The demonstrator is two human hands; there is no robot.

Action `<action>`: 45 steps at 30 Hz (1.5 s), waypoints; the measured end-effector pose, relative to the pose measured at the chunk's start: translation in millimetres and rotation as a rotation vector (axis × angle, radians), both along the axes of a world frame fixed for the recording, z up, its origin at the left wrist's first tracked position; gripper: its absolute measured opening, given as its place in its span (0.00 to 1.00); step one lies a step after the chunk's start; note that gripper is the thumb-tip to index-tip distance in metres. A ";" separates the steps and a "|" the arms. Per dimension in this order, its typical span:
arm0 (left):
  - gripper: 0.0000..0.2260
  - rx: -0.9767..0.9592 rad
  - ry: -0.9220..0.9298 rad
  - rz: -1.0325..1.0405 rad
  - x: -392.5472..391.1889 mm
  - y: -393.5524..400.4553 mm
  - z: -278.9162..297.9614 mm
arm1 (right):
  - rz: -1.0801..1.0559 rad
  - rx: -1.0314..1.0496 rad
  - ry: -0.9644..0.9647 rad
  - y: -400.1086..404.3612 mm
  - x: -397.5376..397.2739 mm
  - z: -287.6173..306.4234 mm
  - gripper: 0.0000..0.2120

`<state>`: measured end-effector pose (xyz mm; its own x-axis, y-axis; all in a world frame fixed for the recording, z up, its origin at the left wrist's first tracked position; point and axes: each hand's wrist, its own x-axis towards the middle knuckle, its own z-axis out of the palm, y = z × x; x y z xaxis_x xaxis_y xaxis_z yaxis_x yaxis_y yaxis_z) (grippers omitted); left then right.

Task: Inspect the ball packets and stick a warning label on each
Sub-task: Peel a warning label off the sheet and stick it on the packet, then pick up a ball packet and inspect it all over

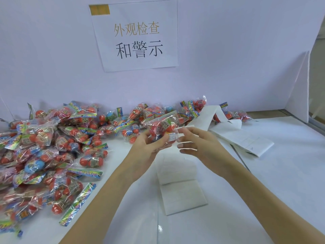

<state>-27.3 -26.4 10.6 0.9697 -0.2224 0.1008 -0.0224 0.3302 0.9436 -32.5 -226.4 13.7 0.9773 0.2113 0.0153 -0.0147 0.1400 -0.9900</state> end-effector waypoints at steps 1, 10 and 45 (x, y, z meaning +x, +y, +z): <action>0.23 0.004 -0.008 -0.005 -0.5 -1.2 -0.8 | 0.028 -0.010 -0.014 2.4 -0.9 -0.4 0.22; 0.17 0.114 -0.052 0.061 0.4 1.2 -6.3 | 0.023 0.008 -0.083 7.5 -3.1 -6.8 0.15; 0.10 1.222 -0.531 0.615 26.5 51.7 -31.1 | 0.291 0.309 0.251 -14.9 9.4 -10.5 0.15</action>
<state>-0.8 25.2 -20.5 0.8510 -0.0039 0.5252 -0.2874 -0.8404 0.4594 -23.1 -241.3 3.2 0.8600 0.4986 -0.1084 -0.3298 0.3810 -0.8638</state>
